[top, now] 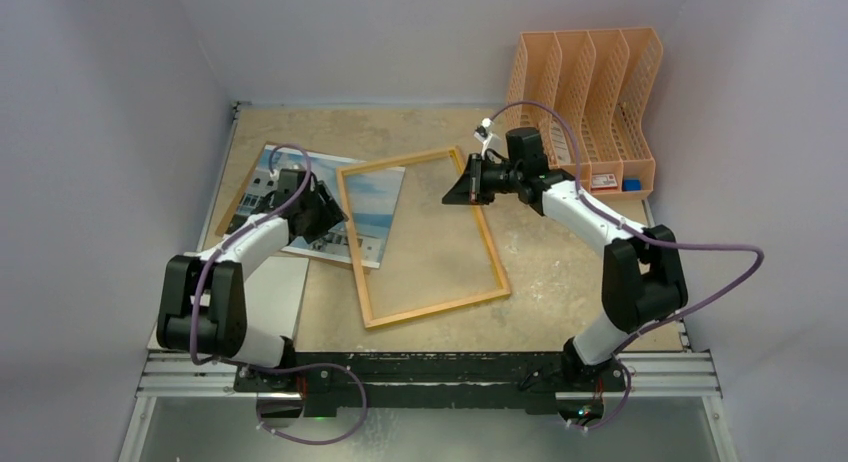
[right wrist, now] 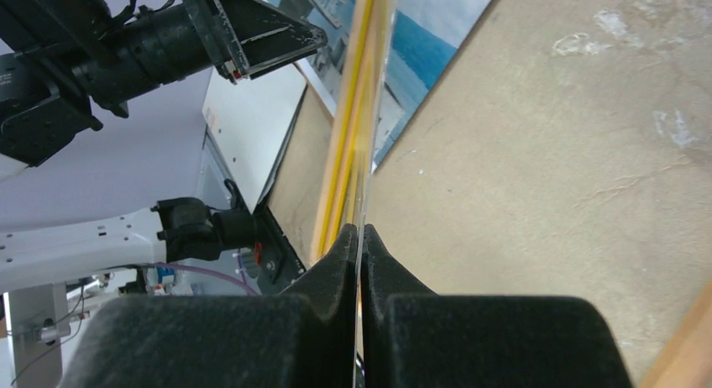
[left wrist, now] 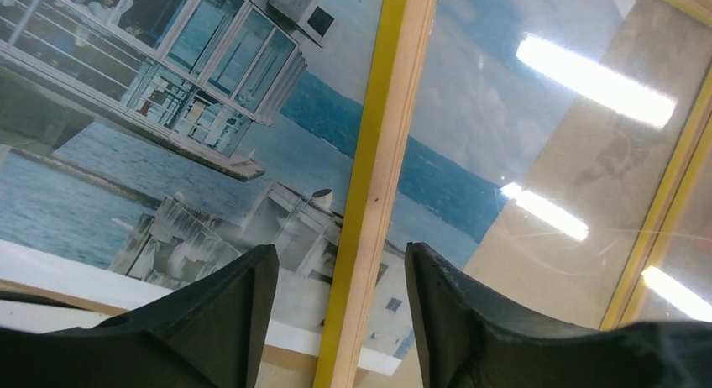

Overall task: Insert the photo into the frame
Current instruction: Place the photo frame item in the photo frame.

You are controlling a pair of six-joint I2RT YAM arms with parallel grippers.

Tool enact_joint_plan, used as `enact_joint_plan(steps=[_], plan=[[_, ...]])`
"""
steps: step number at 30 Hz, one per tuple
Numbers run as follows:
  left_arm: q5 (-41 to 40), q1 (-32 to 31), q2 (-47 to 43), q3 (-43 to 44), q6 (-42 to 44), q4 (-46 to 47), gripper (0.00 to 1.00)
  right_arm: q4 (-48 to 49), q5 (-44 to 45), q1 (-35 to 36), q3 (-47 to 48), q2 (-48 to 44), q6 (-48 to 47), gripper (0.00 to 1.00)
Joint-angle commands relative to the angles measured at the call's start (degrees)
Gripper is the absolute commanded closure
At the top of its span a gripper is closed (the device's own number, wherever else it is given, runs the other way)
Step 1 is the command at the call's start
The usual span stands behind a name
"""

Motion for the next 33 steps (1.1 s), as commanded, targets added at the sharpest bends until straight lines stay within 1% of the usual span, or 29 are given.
enact_joint_plan(steps=[1, 4, 6, 9, 12, 16, 22, 25, 29, 33], plan=[[0.91, 0.22, 2.51, -1.27, -0.16, 6.41, 0.43, -0.34, -2.36, -0.32, 2.63, 1.24, -2.67, 1.00], [1.12, 0.24, 4.75, -1.41, -0.35, 7.19, 0.52, 0.47, -2.65, -0.55, 1.62, 1.24, -1.94, 1.00], [1.04, 0.21, 5.73, -1.63, -0.74, 8.24, 0.56, 1.13, -3.22, -0.68, 0.69, 1.24, -0.93, 1.00], [1.50, 0.24, 7.36, -1.33, -0.66, 9.52, 0.66, 1.47, -3.80, -1.13, -0.17, 1.09, 0.46, 1.00], [3.66, 0.24, 8.82, -0.68, 0.02, 10.87, 0.78, 2.20, -4.72, -1.85, -1.05, -0.09, 2.48, 1.00], [8.15, 0.23, 10.36, -0.48, 0.19, 13.84, 0.86, 4.87, -6.47, -2.27, -2.80, -1.48, 6.03, 1.00], [12.21, 0.24, 12.03, 0.51, 0.02, 17.74, 0.89, 9.86, -8.74, -2.44, -7.09, -3.99, 12.51, 1.00], [11.43, 0.24, 12.67, 1.58, 0.60, 17.14, 0.89, 9.48, -7.40, -2.97, -7.33, -5.63, 13.69, 1.00], [7.57, 0.24, 12.22, 2.54, 1.40, 15.11, 0.89, 8.22, -5.59, -4.16, -7.29, -7.21, 14.33, 1.00], [6.36, 0.24, 11.11, 2.42, 1.73, 15.09, 0.87, 7.66, -5.90, -4.36, -7.78, -7.36, 14.60, 1.00]])
